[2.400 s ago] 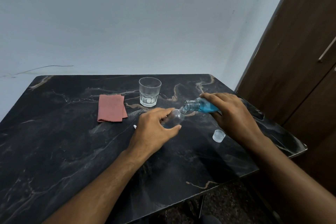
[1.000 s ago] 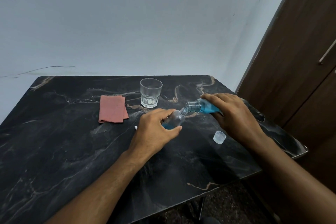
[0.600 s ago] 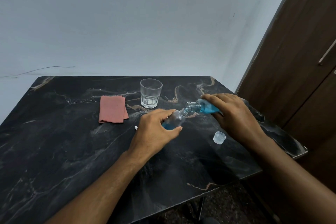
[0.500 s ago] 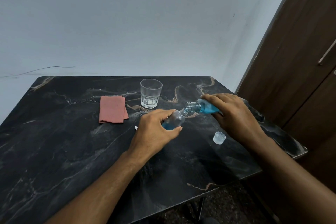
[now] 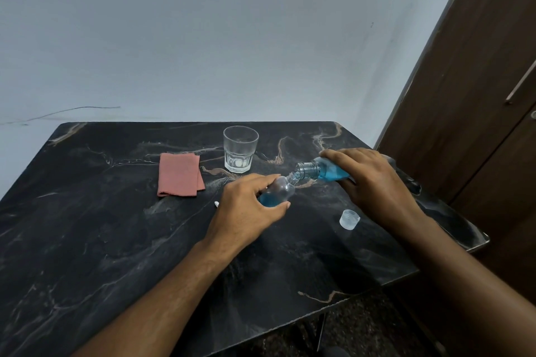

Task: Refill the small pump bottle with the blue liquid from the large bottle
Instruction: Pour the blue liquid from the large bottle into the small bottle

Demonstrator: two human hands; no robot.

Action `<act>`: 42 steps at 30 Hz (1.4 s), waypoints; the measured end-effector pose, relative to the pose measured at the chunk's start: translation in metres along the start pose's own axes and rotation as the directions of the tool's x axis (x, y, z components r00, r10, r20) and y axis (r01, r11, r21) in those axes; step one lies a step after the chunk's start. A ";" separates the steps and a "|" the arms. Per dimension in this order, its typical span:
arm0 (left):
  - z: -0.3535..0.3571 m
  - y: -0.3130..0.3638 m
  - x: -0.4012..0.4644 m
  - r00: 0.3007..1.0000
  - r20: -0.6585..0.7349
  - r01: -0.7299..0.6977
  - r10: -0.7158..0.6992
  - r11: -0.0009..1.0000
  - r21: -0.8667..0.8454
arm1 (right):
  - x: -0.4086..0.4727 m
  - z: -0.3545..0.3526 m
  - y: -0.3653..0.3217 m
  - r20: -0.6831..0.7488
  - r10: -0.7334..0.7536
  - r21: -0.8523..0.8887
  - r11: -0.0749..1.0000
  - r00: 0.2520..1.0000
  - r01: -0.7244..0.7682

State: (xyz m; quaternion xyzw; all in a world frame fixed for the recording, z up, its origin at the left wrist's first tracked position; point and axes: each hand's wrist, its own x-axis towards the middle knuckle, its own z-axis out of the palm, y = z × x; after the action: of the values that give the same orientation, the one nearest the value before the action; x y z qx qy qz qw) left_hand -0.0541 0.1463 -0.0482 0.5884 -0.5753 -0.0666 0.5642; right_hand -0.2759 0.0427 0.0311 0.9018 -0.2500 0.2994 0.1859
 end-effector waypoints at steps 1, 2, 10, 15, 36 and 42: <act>0.000 0.000 0.000 1.000 0.000 0.003 -0.003 1.000 -0.001 | 0.000 0.000 0.000 0.005 0.004 0.002 1.000 1.000 -0.004; 0.000 0.000 0.000 1.000 0.000 0.005 -0.005 1.000 -0.003 | 0.000 0.000 0.001 0.007 0.006 0.004 1.000 1.000 -0.006; -0.001 0.000 0.000 1.000 -0.004 0.006 -0.006 1.000 -0.002 | 0.001 -0.001 0.000 0.019 0.005 0.009 1.000 1.000 -0.005; -0.001 0.000 0.000 1.000 -0.010 0.006 -0.006 1.000 -0.007 | 0.002 -0.004 -0.002 0.015 -0.005 0.003 1.000 1.000 0.005; -0.004 0.005 -0.001 1.000 -0.013 -0.001 0.001 1.000 0.013 | 0.003 -0.005 -0.001 0.046 0.006 -0.004 1.000 0.999 -0.006; -0.004 0.007 0.000 1.000 -0.013 -0.008 0.009 1.000 0.025 | 0.004 -0.006 -0.002 0.038 0.006 -0.009 1.000 0.999 -0.005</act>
State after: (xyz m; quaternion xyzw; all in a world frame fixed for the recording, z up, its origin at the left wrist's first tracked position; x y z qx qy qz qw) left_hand -0.0549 0.1508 -0.0416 0.5935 -0.5749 -0.0531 0.5608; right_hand -0.2741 0.0458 0.0376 0.9058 -0.2572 0.2818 0.1843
